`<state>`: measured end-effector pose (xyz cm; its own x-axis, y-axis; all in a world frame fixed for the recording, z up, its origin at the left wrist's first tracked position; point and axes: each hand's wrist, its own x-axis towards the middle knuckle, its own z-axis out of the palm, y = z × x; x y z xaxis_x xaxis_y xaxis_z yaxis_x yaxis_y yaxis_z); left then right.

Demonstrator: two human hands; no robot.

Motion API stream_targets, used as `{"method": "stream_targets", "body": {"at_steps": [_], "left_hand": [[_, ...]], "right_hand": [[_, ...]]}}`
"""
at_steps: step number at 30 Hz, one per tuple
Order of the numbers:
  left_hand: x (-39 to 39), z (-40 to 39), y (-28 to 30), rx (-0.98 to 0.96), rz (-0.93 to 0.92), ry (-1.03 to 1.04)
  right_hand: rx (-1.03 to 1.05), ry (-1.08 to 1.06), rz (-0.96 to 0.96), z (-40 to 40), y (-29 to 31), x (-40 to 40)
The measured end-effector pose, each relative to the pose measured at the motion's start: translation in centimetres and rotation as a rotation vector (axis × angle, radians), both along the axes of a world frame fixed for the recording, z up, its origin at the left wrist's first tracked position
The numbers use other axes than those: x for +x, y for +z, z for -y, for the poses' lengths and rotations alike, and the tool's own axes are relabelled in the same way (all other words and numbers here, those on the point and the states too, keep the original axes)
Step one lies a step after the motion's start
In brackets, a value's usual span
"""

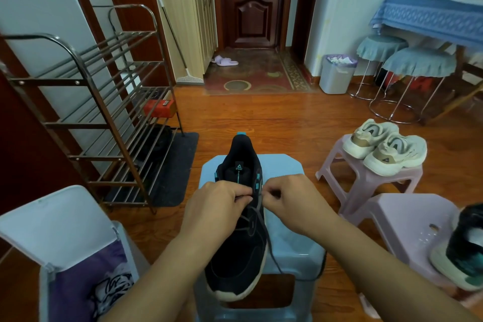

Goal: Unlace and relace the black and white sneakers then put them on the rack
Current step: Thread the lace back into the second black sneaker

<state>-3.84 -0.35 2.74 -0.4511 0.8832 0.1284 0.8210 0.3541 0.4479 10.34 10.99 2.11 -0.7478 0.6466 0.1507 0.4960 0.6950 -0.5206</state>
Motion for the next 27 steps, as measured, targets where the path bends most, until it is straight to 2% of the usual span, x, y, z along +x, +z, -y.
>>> {"method": "stream_targets", "body": {"at_steps": [1, 5, 7, 10, 16, 19, 21, 23, 25, 27], "left_hand": [[0.0, 0.0, 0.0, 0.001, 0.006, -0.002], [-0.2, 0.1, -0.2, 0.016, 0.033, 0.004], [-0.3, 0.1, -0.3, 0.018, 0.057, 0.004], [-0.4, 0.0, -0.2, 0.015, 0.062, 0.001], [0.3, -0.4, 0.1, 0.026, 0.066, 0.041], [0.7, -0.2, 0.0, 0.051, 0.053, 0.064], [0.9, 0.0, 0.0, 0.085, 0.109, 0.075], [0.2, 0.5, 0.5, 0.189, 0.258, 0.127], [-2.1, 1.7, 2.1, 0.396, 0.494, 0.279], [-5.9, 3.7, 3.7, 0.701, 0.815, 0.543]], "right_hand": [[-0.12, -0.034, -0.03, -0.1, 0.1, -0.1], [-0.82, -0.182, -0.193, 0.6, -0.4, 0.0], [-0.906, -0.177, -0.226, 1.1, -0.7, -0.1], [-0.705, -0.155, -0.168, 1.2, -0.6, -0.6], [-0.01, -0.067, 0.026, 1.1, 0.1, 0.0], [0.268, 0.081, 0.142, 2.0, 0.3, 0.3], [0.316, 0.106, 0.191, 2.1, 0.4, 0.4], [0.266, 0.107, 0.183, 1.6, 0.4, 0.5], [0.182, 0.112, 0.149, 1.0, 0.4, 0.6], [0.142, 0.131, 0.143, 0.7, 0.3, 0.7]]}}
